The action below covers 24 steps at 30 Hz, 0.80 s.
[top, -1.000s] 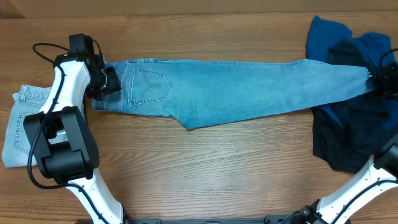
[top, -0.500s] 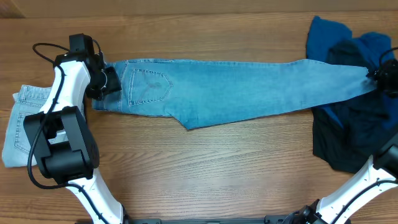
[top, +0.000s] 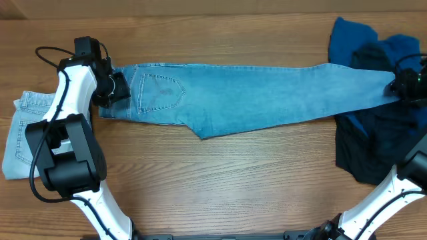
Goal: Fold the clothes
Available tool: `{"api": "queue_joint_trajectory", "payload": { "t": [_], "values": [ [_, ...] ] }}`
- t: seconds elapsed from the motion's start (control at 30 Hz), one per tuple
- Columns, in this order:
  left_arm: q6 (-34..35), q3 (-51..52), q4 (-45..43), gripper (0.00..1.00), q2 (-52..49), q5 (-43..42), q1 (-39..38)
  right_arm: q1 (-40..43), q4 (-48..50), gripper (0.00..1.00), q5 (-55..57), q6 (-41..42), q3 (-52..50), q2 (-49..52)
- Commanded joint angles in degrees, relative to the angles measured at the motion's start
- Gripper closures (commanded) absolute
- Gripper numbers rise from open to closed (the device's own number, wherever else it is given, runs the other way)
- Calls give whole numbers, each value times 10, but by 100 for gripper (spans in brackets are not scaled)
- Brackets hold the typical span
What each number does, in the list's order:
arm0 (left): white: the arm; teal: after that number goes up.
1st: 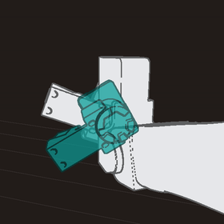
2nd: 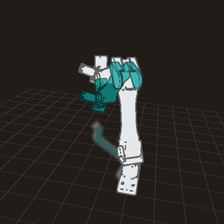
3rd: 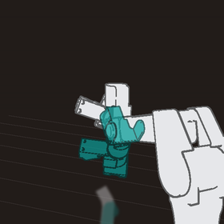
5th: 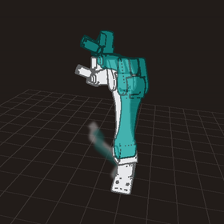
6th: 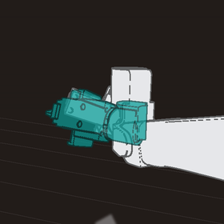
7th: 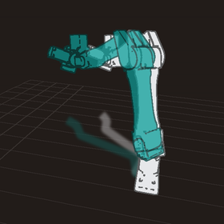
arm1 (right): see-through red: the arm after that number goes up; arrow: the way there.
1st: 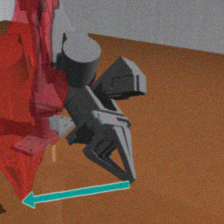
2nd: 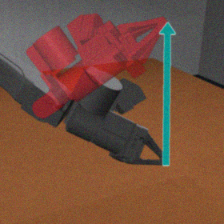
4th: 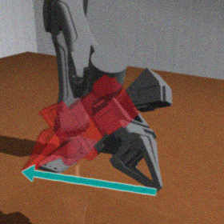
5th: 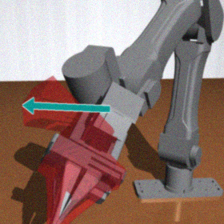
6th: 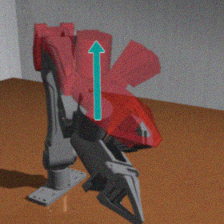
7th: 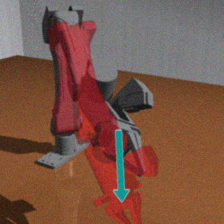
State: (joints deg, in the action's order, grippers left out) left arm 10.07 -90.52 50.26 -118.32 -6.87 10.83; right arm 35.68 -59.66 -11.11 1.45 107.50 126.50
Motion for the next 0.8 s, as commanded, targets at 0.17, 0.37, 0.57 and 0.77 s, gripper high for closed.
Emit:
{"api": "queue_joint_trajectory", "payload": {
  "t": [0.17,0.37,0.57,0.77],
  "values": [
    [-13,-4,4,53,3,-2,-7,0,-1,43,5,1,-3,-21],
    [-13,-4,5,54,3,-2,-8,-1,-5,50,-43,1,-3,14],
    [-13,-4,3,53,3,-2,-8,-1,-15,60,-53,1,23,11],
    [-13,-4,3,53,3,-2,-8,-1,-8,96,-53,1,31,-20]
  ]
}}
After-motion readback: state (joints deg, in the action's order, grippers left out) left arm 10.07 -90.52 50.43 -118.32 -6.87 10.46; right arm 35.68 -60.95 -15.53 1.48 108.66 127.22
